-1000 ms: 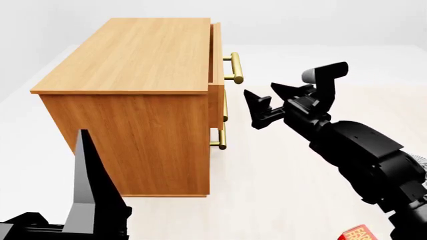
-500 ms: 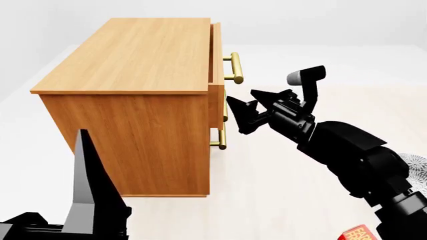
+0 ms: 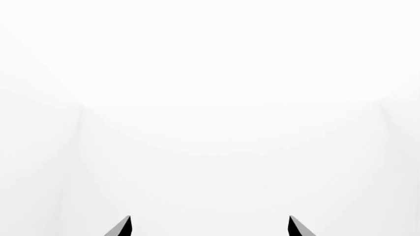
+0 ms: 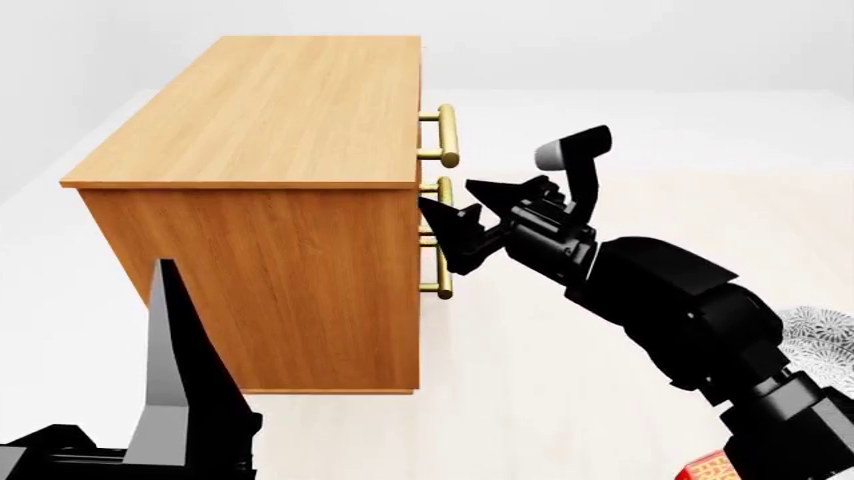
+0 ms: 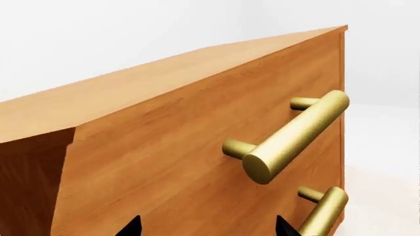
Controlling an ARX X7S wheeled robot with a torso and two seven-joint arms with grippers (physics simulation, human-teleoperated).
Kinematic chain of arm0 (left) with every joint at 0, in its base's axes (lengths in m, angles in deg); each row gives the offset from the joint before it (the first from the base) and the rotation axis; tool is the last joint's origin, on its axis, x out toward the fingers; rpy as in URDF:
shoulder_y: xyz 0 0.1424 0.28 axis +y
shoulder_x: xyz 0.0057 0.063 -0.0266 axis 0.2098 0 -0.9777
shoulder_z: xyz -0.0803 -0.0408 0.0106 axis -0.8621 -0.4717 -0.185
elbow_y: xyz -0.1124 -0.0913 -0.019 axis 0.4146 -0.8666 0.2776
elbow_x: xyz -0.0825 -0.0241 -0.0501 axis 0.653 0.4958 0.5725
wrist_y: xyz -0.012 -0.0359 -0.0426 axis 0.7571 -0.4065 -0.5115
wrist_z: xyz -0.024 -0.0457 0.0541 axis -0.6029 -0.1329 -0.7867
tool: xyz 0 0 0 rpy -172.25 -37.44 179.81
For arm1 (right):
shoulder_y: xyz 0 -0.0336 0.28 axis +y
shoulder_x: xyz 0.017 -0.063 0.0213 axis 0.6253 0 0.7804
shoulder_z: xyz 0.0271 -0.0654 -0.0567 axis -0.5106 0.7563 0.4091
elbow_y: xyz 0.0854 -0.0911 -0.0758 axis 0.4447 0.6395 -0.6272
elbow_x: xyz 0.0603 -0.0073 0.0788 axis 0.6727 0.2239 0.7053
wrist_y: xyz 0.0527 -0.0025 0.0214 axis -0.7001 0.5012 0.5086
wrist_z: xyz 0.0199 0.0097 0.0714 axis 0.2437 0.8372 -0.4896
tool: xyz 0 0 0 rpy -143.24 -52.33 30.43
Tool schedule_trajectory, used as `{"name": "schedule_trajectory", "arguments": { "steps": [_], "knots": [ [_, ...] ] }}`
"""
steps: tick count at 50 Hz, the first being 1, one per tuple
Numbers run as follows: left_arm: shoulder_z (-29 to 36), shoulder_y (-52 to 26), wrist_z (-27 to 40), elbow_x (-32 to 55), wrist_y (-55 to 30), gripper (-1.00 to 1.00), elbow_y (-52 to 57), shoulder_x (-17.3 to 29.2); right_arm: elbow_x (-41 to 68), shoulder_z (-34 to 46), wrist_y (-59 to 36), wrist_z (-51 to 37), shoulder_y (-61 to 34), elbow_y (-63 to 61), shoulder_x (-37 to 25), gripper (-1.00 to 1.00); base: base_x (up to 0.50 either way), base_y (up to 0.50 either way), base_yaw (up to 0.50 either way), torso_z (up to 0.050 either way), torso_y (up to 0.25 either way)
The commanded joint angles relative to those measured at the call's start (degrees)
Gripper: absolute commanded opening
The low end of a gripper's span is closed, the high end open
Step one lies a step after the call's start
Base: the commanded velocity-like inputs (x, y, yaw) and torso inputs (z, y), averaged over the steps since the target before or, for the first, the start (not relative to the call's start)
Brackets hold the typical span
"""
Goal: Close the top drawer of the cabinet and put the bowl on top of it.
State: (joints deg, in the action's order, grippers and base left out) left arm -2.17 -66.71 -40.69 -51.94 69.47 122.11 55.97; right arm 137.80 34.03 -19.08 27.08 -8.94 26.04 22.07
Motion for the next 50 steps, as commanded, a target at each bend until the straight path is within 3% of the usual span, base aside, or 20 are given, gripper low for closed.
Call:
{"name": "schedule_trajectory", "arguments": {
  "steps": [1, 21, 50],
  "knots": [
    [-0.5, -0.3, -0.7, -1.3, -0.5, 1.0, -0.7, -0.8, -0.7, 1.3, 0.1, 2.5, -0.3, -0.4, 3.5, 1.0, 0.0, 0.0, 0.0, 0.0, 0.0],
    [-0.1, -0.7, -0.5, -1.2, -0.8, 1.0, -0.7, -0.5, -1.9, 1.0, 0.9, 0.6, 0.7, -1.6, 0.6, 1.0, 0.0, 0.0, 0.0, 0.0, 0.0],
    [-0.2, -0.5, 0.2, -0.9, -0.3, 1.0, -0.9, 0.2, -4.3, -0.9, -2.2, -10.1, 1.5, -12.2, -13.6, 1.0, 0.0, 0.0, 0.0, 0.0, 0.0]
  ]
}}
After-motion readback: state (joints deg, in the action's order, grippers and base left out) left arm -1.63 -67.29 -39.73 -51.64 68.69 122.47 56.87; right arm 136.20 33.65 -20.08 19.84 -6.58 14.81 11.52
